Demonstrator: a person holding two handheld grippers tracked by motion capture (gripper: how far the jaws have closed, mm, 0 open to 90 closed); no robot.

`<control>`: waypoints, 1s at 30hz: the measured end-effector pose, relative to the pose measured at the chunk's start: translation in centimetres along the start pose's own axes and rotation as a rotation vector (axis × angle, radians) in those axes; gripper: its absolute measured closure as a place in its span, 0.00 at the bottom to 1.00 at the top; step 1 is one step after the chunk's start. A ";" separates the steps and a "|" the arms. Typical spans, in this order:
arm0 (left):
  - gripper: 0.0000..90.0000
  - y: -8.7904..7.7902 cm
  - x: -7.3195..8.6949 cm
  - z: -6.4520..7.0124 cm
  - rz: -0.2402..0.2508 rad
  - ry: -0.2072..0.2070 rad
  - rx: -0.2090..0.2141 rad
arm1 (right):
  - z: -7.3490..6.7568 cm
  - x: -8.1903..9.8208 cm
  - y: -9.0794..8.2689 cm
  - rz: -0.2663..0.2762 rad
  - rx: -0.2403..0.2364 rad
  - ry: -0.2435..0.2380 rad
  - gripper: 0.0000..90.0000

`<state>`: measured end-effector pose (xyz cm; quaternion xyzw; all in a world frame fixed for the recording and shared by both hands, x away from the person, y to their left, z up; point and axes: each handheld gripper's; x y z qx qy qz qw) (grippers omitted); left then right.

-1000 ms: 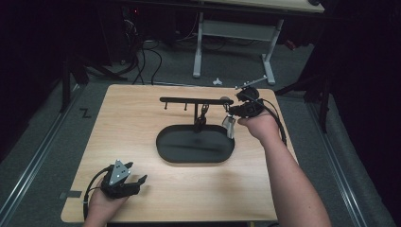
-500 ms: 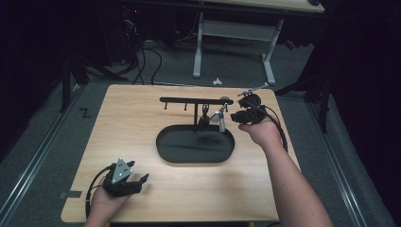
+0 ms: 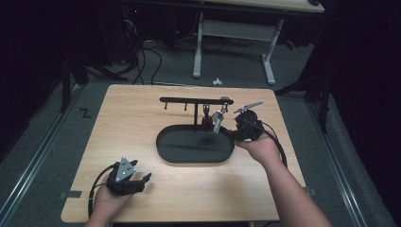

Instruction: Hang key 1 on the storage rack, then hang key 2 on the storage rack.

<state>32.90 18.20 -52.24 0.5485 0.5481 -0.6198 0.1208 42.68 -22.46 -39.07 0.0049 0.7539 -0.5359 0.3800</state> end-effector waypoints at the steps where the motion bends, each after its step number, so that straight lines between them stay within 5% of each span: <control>1: 0.32 0.0 0.0 0.0 0.000 -0.001 0.001 | 0.0 0.3 0.1 0.005 0.006 -0.006 0.50; 11: 0.31 -0.4 -0.1 0.1 0.016 -0.004 0.007 | 0.6 3.2 1.1 0.060 0.001 0.033 0.44; 27: 0.29 -0.6 -0.2 0.4 0.013 -0.013 0.005 | 1.2 10.2 2.0 0.224 0.078 0.006 0.29; 30: 0.29 -0.6 -0.5 0.6 0.020 -0.011 0.004 | 1.2 11.2 2.4 0.237 0.062 0.006 0.28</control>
Point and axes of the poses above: each handheld gripper's, and its own axes: y roughly forward along the jaws, x roughly out of its underside, z roughly to its right, and after that the axes turned 11 degrees about -x, right-handed
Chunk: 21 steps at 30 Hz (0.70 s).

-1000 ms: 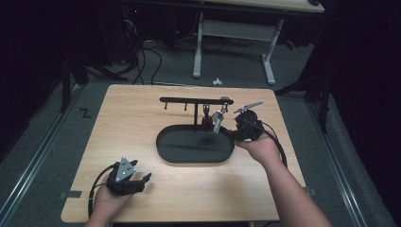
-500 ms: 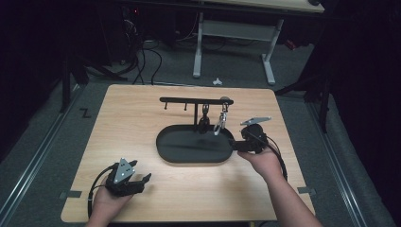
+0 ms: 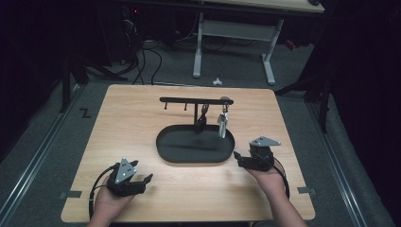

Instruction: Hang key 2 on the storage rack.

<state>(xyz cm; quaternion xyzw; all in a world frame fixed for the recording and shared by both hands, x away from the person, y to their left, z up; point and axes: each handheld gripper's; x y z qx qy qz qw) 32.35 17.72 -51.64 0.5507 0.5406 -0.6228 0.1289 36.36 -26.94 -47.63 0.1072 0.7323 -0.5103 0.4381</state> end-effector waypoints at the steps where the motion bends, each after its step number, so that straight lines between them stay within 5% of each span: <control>1: 0.28 0.0 -0.1 0.1 0.005 -0.001 -0.003 | -0.1 0.5 0.0 0.011 -0.011 0.008 0.27; 5: 0.28 0.2 -0.3 0.2 0.012 -0.011 -0.001 | -0.6 2.5 -0.4 0.044 -0.028 0.017 0.26; 9: 0.27 0.2 -0.5 0.3 0.020 -0.027 0.008 | -1.7 5.9 -1.5 0.104 0.013 -0.002 0.26; 18: 0.26 0.2 -0.6 0.6 0.037 -0.055 -0.012 | -2.5 6.7 -1.1 0.062 -0.006 -0.079 0.24; 21: 0.26 0.3 -0.6 0.7 0.034 -0.059 -0.015 | -2.6 6.5 -0.9 0.074 -0.054 -0.101 0.26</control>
Point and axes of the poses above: each handheld gripper's, and its own axes: y roughly forward along the jaws, x roughly out of its underside, z roughly to its right, and after that the axes turned 11 degrees about -x, right-handed
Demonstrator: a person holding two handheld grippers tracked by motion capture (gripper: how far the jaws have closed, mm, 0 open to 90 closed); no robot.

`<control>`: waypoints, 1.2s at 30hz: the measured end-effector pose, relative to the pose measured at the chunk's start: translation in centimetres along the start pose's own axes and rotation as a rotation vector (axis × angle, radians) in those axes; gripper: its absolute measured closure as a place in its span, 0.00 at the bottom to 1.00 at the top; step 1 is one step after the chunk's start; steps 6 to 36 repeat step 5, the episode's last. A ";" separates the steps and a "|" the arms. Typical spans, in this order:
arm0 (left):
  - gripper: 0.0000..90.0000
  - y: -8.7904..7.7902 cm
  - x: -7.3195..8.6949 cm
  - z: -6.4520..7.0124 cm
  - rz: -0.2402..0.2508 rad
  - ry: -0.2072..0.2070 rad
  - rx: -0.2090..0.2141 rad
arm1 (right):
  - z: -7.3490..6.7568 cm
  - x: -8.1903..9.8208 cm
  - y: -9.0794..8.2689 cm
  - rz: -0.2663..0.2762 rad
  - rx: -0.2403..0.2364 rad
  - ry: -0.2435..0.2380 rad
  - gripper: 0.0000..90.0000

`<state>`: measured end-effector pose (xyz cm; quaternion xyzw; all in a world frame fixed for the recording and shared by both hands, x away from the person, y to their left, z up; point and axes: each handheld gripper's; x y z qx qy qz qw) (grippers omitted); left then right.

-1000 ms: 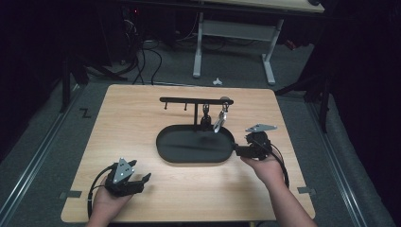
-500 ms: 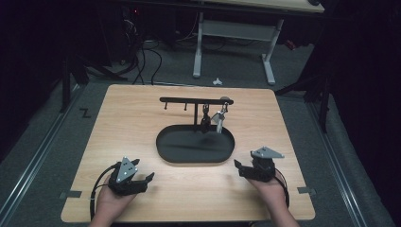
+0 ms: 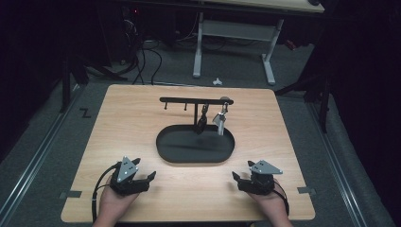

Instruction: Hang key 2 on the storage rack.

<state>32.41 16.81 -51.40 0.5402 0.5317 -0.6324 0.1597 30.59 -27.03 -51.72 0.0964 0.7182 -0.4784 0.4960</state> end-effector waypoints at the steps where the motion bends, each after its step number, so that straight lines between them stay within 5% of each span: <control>1: 0.26 0.0 0.0 0.1 -0.001 0.000 0.004 | -0.1 0.0 0.1 -0.003 -0.009 -0.005 0.26; 5: 0.26 0.0 -0.3 0.7 0.001 0.027 0.009 | -0.1 0.0 -0.1 0.001 -0.016 -0.004 0.26; 36: 0.26 0.0 -0.3 0.7 0.001 0.027 0.009 | -0.1 0.0 -0.1 0.001 -0.016 -0.004 0.26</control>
Point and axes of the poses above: each handheld gripper's, and its own axes: y roughly forward along the jaws, x roughly out of its underside, z roughly to its right, and after that the axes turned 11 degrees about -x, right-handed
